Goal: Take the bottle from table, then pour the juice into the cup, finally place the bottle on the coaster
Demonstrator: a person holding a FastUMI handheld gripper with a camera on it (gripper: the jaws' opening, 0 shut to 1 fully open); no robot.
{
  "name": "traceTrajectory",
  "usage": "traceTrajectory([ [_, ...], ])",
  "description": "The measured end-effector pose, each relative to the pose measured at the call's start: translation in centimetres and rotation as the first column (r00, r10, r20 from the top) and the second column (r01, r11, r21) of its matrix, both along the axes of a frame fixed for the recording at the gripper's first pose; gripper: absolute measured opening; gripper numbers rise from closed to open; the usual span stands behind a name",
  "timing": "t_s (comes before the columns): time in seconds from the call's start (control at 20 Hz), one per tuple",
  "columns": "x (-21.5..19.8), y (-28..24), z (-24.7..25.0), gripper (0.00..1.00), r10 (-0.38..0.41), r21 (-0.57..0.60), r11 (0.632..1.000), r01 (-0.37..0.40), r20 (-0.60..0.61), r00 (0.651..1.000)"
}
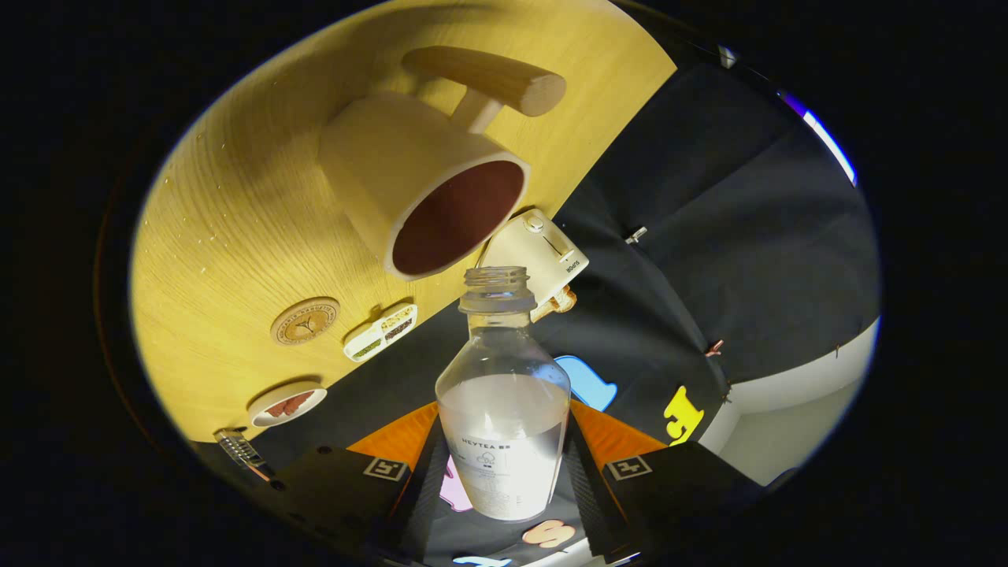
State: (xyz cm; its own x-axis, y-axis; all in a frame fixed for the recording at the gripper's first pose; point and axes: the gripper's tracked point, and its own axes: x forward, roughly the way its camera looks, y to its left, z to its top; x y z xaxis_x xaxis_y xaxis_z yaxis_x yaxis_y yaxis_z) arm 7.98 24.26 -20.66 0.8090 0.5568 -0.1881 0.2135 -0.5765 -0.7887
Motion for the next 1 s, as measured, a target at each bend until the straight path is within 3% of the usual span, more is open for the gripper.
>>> traceTrajectory([
  [0.25,-0.2,-2.1,-1.0,0.76,-0.131,0.173,0.972,0.159,-0.163,0.978],
  [0.4,-1.0,-2.6,-1.7,0.76,-0.184,0.266,0.929,0.256,-0.27,0.945],
  [0.5,-1.4,-3.1,-2.4,0.76,-0.206,0.338,0.881,0.331,-0.356,0.911],
  [0.7,-2.7,-4.1,-3.1,0.76,-0.193,0.477,0.728,0.492,-0.547,0.815],
  [0.85,-3.2,-3.7,-3.4,0.77,-0.117,0.539,0.626,0.564,-0.65,0.751],
  [1.0,-3.8,-4.2,-3.8,0.76,-0.055,0.566,0.494,0.66,-0.737,0.673],
])
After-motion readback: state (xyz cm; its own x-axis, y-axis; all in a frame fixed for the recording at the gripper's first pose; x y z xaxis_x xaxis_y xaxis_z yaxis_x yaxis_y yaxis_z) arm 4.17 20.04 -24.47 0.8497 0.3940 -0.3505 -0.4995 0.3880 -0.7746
